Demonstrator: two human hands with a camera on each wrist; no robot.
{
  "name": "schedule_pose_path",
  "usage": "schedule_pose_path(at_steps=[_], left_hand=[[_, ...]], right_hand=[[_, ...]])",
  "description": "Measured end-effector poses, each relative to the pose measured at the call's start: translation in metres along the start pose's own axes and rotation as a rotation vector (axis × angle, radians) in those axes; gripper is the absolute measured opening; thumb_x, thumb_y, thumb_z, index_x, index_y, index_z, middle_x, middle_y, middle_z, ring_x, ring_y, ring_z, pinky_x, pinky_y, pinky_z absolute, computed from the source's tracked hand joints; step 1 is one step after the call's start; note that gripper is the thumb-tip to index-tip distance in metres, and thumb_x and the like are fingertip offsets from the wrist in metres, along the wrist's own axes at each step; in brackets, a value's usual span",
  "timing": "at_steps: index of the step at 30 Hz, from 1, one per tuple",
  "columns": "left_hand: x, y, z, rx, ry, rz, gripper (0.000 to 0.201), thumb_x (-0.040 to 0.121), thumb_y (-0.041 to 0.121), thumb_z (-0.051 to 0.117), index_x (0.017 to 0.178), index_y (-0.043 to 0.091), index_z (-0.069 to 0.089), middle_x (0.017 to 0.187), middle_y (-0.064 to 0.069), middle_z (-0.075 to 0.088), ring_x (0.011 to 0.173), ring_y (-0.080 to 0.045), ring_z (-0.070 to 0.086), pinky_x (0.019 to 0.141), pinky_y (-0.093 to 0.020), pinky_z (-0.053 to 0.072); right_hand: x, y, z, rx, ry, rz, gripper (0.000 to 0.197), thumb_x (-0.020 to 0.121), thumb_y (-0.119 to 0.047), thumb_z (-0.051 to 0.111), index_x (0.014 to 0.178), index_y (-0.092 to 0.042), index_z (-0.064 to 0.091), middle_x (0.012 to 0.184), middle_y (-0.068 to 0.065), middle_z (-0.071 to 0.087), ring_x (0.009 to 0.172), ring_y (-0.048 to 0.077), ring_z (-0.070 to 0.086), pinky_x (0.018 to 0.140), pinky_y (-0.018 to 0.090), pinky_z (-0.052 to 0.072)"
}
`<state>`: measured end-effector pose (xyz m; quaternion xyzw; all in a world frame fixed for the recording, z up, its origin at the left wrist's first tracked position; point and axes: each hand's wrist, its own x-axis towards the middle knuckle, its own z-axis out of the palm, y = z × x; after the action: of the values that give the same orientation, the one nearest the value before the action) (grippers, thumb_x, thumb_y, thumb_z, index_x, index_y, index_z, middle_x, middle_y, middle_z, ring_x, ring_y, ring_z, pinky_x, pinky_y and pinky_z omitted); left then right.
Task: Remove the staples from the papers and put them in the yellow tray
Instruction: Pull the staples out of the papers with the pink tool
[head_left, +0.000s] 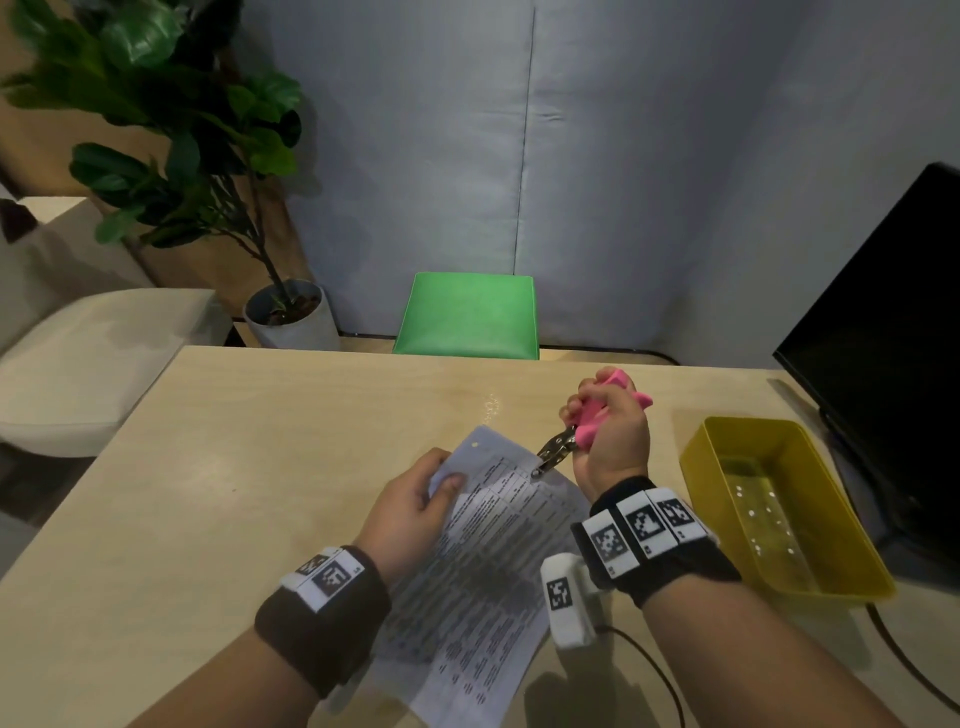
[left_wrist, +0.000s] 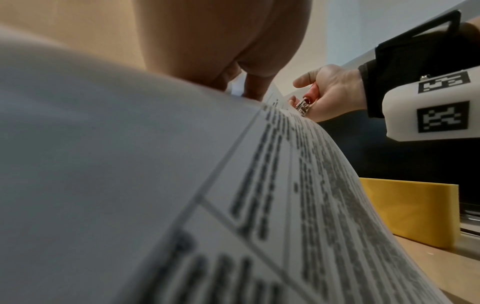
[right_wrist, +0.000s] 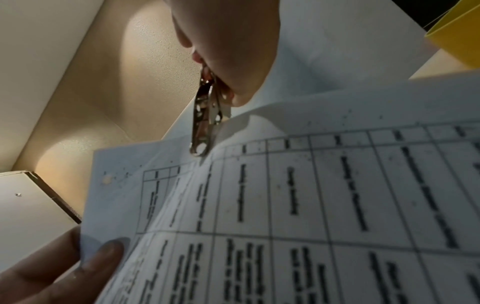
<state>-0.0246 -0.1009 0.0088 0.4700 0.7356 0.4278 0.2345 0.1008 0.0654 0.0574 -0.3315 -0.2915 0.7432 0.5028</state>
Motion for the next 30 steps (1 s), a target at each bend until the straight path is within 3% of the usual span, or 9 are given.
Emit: schedule_pose_path(at_steps=[6, 11, 16, 20, 27, 30], left_hand=[[-0.001, 0.002, -0.002, -0.084, 0.008, -0.031, 0.017, 0.090, 0.039, 0.043, 0.097, 0.028, 0.055, 0.061, 0.000, 0.053, 0.048, -0.012, 0.039, 0.052, -0.027, 0.032], [-0.002, 0.004, -0.006, -0.153, 0.019, -0.059, 0.011, 0.097, 0.024, 0.046, 0.100, 0.025, 0.057, 0.064, 0.012, 0.061, 0.046, -0.004, 0.044, 0.047, -0.022, 0.036], [-0.004, 0.006, -0.007, -0.178, 0.025, -0.074, 0.011, 0.097, 0.022, 0.046, 0.100, 0.024, 0.056, 0.063, 0.012, 0.061, 0.045, -0.001, 0.045, 0.046, -0.019, 0.037], [-0.005, 0.006, -0.006, -0.191, 0.030, -0.096, 0.011, 0.097, 0.024, 0.046, 0.100, 0.026, 0.057, 0.072, 0.001, 0.064, 0.051, -0.008, 0.049, 0.049, -0.026, 0.040], [-0.006, 0.007, -0.008, -0.213, 0.020, -0.107, 0.012, 0.097, 0.024, 0.046, 0.103, 0.024, 0.057, 0.070, -0.001, 0.062, 0.046, -0.008, 0.044, 0.048, -0.025, 0.037], [-0.006, 0.005, -0.008, -0.224, 0.029, -0.109, 0.012, 0.097, 0.025, 0.046, 0.101, 0.028, 0.057, 0.081, -0.007, 0.068, 0.056, -0.014, 0.054, 0.052, -0.028, 0.042]], right_hand=[[-0.001, -0.002, -0.001, -0.044, -0.003, -0.010, 0.024, 0.083, 0.010, 0.039, 0.079, -0.012, 0.048, 0.071, 0.003, 0.046, 0.055, 0.014, 0.044, 0.054, 0.027, 0.038], [0.000, -0.008, -0.004, -0.034, 0.004, -0.013, 0.024, 0.083, 0.009, 0.039, 0.077, -0.012, 0.048, 0.071, 0.004, 0.045, 0.056, 0.013, 0.043, 0.055, 0.027, 0.036], [0.000, -0.009, -0.006, -0.054, 0.003, -0.017, 0.024, 0.084, 0.009, 0.040, 0.076, -0.013, 0.047, 0.070, 0.004, 0.044, 0.055, 0.014, 0.043, 0.054, 0.027, 0.036], [-0.001, -0.008, -0.004, -0.077, -0.012, -0.021, 0.024, 0.083, 0.009, 0.040, 0.074, -0.013, 0.046, 0.068, 0.004, 0.043, 0.054, 0.014, 0.042, 0.053, 0.027, 0.036], [-0.004, -0.009, 0.003, -0.102, -0.005, -0.042, 0.027, 0.082, 0.011, 0.039, 0.070, -0.013, 0.041, 0.054, 0.002, 0.038, 0.044, 0.014, 0.039, 0.048, 0.028, 0.033], [-0.004, -0.008, 0.005, -0.108, -0.008, -0.049, 0.027, 0.082, 0.011, 0.039, 0.070, -0.013, 0.041, 0.054, 0.002, 0.037, 0.043, 0.013, 0.038, 0.048, 0.028, 0.033]])
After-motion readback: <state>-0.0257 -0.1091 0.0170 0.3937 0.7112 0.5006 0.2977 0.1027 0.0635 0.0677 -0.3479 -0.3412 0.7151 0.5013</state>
